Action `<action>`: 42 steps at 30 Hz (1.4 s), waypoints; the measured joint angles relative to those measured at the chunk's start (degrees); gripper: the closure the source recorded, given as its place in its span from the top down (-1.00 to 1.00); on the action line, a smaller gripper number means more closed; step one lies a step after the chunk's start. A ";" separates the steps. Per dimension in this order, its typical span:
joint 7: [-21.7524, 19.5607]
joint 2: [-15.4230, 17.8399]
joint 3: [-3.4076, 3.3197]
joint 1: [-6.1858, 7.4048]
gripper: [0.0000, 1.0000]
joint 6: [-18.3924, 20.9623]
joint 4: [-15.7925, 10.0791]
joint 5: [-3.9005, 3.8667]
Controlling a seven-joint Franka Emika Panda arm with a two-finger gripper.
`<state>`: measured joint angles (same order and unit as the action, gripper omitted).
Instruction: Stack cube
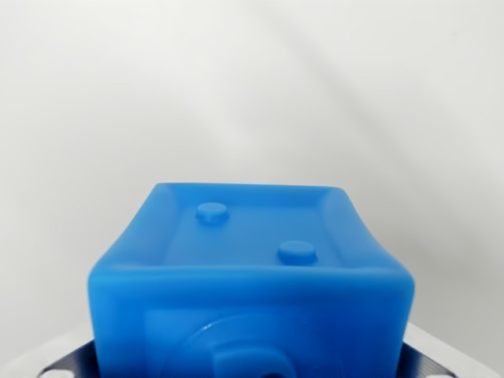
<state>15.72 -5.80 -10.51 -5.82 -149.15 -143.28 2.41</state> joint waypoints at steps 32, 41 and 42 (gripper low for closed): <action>-8.30 -1.47 1.58 5.54 -1.00 2.28 3.77 -0.05; -10.58 -2.05 1.97 7.12 -1.00 3.04 5.13 -0.05; -10.84 -2.14 2.01 7.30 -1.00 3.11 5.30 -0.05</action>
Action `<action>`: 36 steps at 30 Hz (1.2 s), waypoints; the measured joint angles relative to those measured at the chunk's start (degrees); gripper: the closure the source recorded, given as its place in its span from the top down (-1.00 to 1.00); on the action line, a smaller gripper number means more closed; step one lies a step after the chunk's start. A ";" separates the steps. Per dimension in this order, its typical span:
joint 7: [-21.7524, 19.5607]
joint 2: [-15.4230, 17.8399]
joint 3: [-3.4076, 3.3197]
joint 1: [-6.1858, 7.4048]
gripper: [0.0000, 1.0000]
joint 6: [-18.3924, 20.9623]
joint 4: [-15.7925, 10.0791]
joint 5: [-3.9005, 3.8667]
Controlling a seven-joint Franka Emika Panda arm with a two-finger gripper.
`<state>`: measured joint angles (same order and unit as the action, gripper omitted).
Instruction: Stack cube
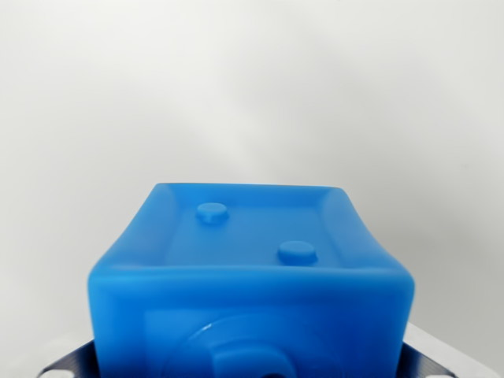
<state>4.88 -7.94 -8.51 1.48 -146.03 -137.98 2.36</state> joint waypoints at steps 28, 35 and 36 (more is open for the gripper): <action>-6.50 -2.50 1.07 4.45 -1.00 2.46 4.91 0.00; -8.11 -3.21 1.34 5.55 -1.00 3.21 6.39 0.00; -8.21 -3.27 1.36 5.63 -1.00 3.26 6.50 0.00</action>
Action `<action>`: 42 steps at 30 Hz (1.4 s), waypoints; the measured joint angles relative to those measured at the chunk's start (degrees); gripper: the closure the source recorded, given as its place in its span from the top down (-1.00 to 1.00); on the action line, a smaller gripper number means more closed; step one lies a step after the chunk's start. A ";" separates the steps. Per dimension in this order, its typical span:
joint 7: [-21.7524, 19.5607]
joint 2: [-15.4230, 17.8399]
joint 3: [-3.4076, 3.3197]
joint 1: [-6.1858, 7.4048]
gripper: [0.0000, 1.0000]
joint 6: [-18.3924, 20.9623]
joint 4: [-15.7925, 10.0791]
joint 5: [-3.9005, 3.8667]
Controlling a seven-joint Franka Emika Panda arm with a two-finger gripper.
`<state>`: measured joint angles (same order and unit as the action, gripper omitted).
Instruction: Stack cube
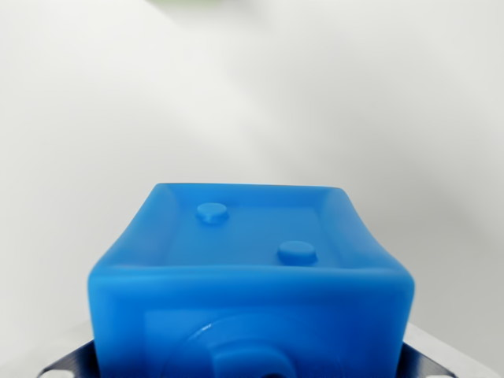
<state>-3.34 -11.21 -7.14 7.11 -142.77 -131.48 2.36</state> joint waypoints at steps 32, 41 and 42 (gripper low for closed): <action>-6.54 -3.92 0.96 4.39 -1.00 3.39 7.27 0.01; -8.22 -5.13 1.17 5.54 -1.00 4.41 9.52 0.02; -8.41 -5.28 1.20 5.67 -1.00 4.54 9.80 0.02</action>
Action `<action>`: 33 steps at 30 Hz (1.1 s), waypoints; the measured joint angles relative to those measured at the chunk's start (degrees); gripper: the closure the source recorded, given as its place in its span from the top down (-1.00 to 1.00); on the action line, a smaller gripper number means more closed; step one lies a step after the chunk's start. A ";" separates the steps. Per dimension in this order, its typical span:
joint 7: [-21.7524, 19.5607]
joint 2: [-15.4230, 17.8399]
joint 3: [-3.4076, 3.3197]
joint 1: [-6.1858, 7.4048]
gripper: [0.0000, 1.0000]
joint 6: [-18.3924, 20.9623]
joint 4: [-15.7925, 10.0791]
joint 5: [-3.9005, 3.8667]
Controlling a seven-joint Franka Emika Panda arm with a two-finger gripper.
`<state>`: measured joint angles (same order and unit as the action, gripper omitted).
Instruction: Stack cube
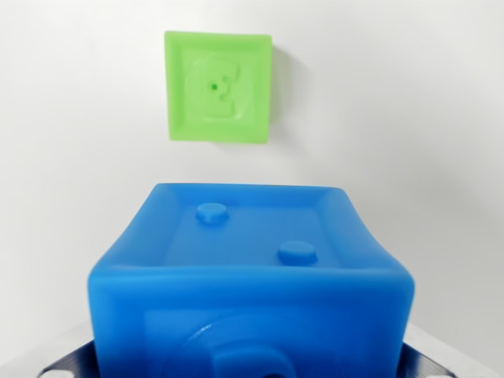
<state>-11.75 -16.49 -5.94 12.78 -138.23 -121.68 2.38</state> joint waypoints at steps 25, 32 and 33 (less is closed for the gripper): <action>-4.17 -3.50 0.56 2.71 -1.00 2.99 6.47 0.04; -4.45 -5.27 0.65 2.97 -1.00 2.03 6.97 0.28; -4.45 -5.73 0.65 2.97 -1.00 1.64 6.95 0.31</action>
<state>-16.20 -22.22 -5.29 15.75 -136.59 -114.74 2.69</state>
